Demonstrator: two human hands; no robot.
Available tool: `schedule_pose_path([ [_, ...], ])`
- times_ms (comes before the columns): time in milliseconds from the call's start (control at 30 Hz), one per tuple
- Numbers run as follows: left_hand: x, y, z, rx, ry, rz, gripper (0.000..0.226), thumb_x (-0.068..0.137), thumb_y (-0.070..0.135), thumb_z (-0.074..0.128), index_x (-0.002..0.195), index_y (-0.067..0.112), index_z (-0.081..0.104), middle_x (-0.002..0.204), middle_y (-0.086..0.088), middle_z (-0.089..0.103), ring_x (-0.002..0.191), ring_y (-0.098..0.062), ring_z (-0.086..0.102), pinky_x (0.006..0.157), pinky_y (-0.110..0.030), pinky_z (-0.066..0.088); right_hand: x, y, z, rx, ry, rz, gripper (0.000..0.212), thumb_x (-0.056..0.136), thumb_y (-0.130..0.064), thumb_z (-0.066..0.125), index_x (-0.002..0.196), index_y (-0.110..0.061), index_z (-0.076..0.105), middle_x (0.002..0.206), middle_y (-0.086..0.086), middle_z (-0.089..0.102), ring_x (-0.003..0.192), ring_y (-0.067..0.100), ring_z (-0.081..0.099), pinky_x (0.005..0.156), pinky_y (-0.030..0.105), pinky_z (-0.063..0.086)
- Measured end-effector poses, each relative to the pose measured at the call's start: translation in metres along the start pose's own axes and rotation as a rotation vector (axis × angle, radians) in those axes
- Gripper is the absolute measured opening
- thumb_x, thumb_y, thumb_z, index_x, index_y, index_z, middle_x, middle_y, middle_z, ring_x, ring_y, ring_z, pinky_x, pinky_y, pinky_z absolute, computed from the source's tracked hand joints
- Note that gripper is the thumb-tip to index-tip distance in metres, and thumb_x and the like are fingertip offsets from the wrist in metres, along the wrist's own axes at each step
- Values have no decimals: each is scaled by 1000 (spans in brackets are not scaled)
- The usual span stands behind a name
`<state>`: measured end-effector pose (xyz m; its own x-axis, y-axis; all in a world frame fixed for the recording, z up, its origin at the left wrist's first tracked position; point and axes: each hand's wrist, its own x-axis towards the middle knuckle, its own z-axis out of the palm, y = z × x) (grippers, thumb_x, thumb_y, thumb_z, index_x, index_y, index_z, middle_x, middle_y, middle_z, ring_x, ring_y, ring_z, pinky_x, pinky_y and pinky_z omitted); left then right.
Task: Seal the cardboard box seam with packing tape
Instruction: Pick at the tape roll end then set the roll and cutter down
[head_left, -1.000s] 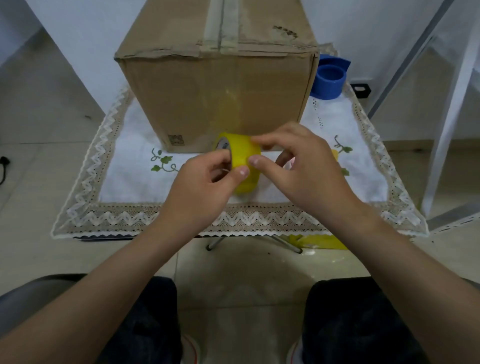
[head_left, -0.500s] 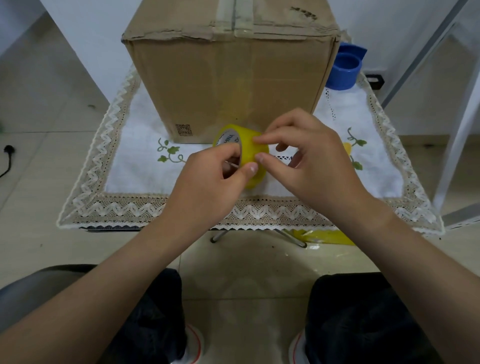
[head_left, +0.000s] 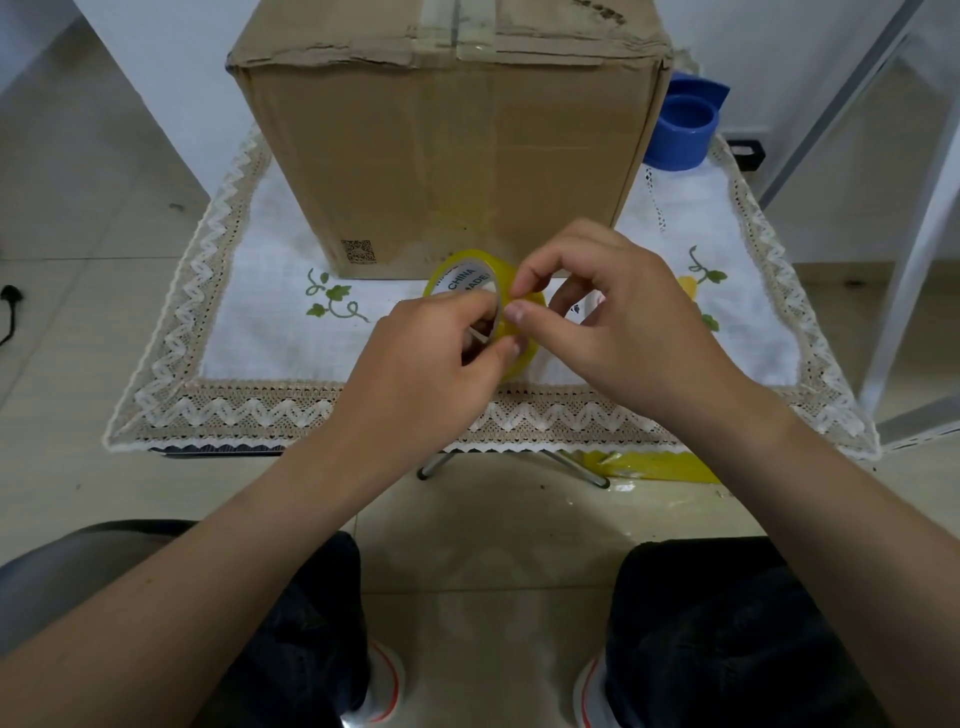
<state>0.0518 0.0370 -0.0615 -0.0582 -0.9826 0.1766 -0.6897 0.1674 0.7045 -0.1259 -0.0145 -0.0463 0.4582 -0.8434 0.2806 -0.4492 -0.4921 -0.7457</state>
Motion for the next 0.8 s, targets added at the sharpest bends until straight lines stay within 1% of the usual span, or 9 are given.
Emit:
schedule_pose_path([
  [133, 1, -3, -1, -59, -1, -48, 20, 96, 26, 67, 80, 14, 64, 45, 6, 39, 44, -13, 33, 49, -30, 26, 0, 0, 0, -2, -18, -21, 13, 90, -17, 81, 91, -27, 73, 102, -8, 62, 82, 12, 66, 66, 10, 44],
  [333, 0, -3, 0, -56, -9, -58, 22, 95, 30, 67, 80, 15, 64, 46, 6, 41, 46, -12, 34, 51, -32, 28, 0, 0, -1, -15, -41, -10, 11, 90, -16, 80, 88, -25, 74, 101, -10, 61, 83, 12, 65, 68, 8, 42],
  [500, 2, -6, -2, -42, -11, -42, 22, 94, 34, 65, 79, 18, 63, 47, 4, 41, 46, -13, 35, 50, -29, 27, 0, 2, 1, -45, -43, -18, 13, 91, -18, 79, 86, -27, 72, 101, -10, 60, 83, 13, 65, 67, 10, 42],
  [567, 3, -6, -2, -60, -8, -41, 24, 93, 37, 63, 82, 15, 65, 49, -1, 45, 47, -12, 34, 51, -31, 28, -1, 3, 2, -28, -9, -20, 13, 91, -17, 80, 92, -28, 72, 102, -9, 63, 79, 13, 65, 66, 9, 43],
  [633, 3, -6, -4, -64, -12, -32, 23, 94, 34, 63, 85, 14, 67, 52, -6, 48, 48, -13, 35, 52, -31, 28, 0, 3, 2, -22, 19, -23, 16, 91, -18, 81, 100, -28, 72, 103, -6, 66, 76, 13, 65, 65, 8, 43],
  [667, 3, -6, -4, -60, -14, -26, 22, 95, 33, 64, 84, 14, 67, 52, -5, 48, 48, -13, 35, 52, -31, 28, 0, 4, 3, -31, 21, -36, 17, 91, -18, 81, 101, -28, 72, 103, -5, 66, 76, 13, 64, 65, 8, 43],
  [733, 3, -7, -4, -51, -11, -27, 25, 94, 34, 63, 80, 13, 64, 51, 0, 44, 48, -13, 34, 52, -31, 28, 1, 5, 4, -41, 17, -67, 15, 91, -19, 81, 97, -30, 73, 102, -5, 66, 77, 14, 64, 66, 12, 45],
  [800, 3, -7, -3, -64, -12, -37, 28, 91, 37, 60, 78, 13, 62, 50, -1, 43, 48, -16, 34, 52, -31, 28, 1, 8, 5, -38, 28, -95, 11, 91, -19, 81, 94, -28, 75, 100, -5, 66, 78, 15, 64, 69, 23, 52],
])
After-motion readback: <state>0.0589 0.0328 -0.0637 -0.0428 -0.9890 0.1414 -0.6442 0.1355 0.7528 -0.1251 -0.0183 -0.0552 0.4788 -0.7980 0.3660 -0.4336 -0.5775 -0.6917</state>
